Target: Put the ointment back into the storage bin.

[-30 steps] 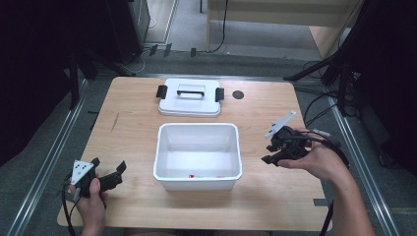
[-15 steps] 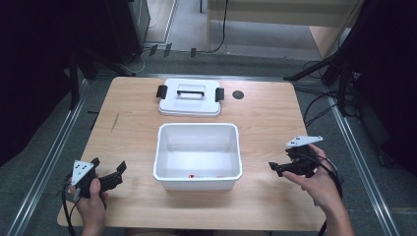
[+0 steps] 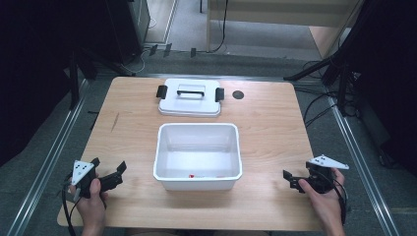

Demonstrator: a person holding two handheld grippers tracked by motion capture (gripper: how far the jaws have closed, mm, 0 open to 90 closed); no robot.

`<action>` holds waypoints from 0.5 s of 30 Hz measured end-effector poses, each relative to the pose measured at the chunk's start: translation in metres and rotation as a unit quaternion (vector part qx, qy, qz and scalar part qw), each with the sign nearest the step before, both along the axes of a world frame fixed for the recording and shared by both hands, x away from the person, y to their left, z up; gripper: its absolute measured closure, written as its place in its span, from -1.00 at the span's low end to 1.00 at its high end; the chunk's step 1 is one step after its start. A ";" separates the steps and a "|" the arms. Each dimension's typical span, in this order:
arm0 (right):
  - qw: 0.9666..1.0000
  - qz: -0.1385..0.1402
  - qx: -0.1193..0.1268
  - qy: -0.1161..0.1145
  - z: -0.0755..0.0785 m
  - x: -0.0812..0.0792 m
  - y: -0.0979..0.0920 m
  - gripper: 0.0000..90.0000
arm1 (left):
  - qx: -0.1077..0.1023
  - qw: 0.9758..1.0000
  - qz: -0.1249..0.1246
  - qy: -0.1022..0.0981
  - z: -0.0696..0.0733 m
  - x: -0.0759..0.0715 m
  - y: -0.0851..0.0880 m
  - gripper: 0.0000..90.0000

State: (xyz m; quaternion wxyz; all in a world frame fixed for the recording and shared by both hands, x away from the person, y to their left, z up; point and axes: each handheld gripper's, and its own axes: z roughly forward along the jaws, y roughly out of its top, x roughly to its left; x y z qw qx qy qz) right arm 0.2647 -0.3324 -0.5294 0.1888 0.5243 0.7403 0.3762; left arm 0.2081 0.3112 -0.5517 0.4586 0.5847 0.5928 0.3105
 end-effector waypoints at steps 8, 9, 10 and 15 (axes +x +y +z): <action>1.000 -0.022 0.004 -0.020 -0.010 -0.016 -0.018 -1.00 | 0.000 1.000 0.000 0.000 0.000 0.000 0.000 -0.99; 0.999 -0.024 0.006 -0.021 -0.010 -0.019 -0.021 -1.00 | 0.000 1.000 0.000 0.000 0.000 0.000 0.000 -0.99; 0.999 -0.030 0.008 -0.023 -0.011 -0.022 -0.024 -1.00 | -0.001 1.000 0.000 0.000 0.000 0.000 0.000 -0.99; 0.999 -0.039 0.012 -0.026 -0.016 -0.031 -0.032 -1.00 | -0.005 1.000 0.000 0.000 0.000 0.000 0.001 -0.99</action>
